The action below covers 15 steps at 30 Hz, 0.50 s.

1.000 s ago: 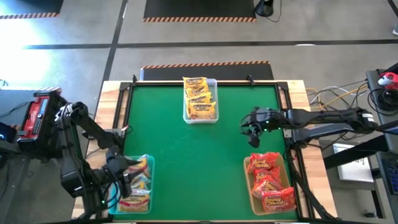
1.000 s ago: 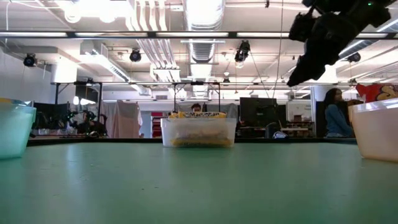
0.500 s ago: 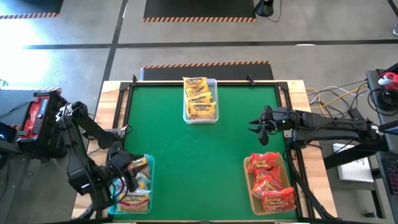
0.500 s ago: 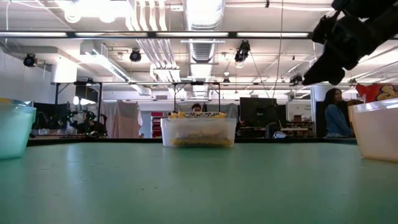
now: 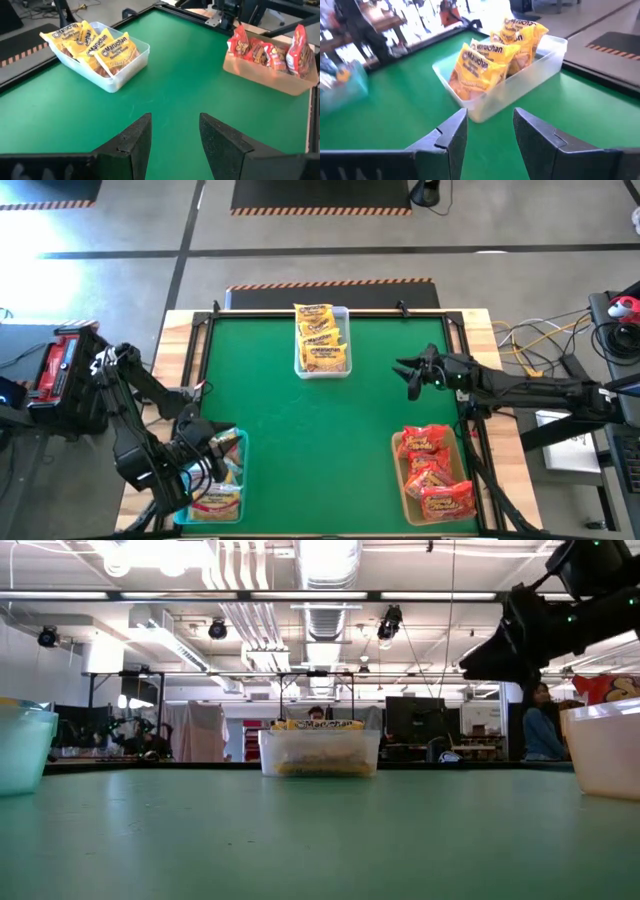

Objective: Sort Maruchan noodles
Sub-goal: Return to Home Position

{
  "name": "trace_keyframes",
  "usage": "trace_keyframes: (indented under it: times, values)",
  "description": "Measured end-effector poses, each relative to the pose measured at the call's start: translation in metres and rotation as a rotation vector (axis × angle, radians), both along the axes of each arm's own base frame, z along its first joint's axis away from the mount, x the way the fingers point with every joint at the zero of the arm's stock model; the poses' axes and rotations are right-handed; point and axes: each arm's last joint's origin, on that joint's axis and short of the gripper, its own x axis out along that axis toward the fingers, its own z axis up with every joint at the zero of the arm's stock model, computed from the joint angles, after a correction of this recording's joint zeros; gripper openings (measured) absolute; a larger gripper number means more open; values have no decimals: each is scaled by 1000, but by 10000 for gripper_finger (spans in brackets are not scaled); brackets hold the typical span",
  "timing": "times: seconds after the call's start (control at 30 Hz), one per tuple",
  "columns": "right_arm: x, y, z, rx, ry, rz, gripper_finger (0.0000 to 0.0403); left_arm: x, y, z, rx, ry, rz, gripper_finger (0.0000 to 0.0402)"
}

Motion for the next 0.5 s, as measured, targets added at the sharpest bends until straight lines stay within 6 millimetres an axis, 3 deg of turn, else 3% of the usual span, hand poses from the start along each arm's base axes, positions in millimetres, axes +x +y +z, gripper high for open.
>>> trace_keyframes:
  times: [0.5]
  values:
    - [-8,1,-32,53,-177,-30,150,1,1,0,-48,-29,40,148]
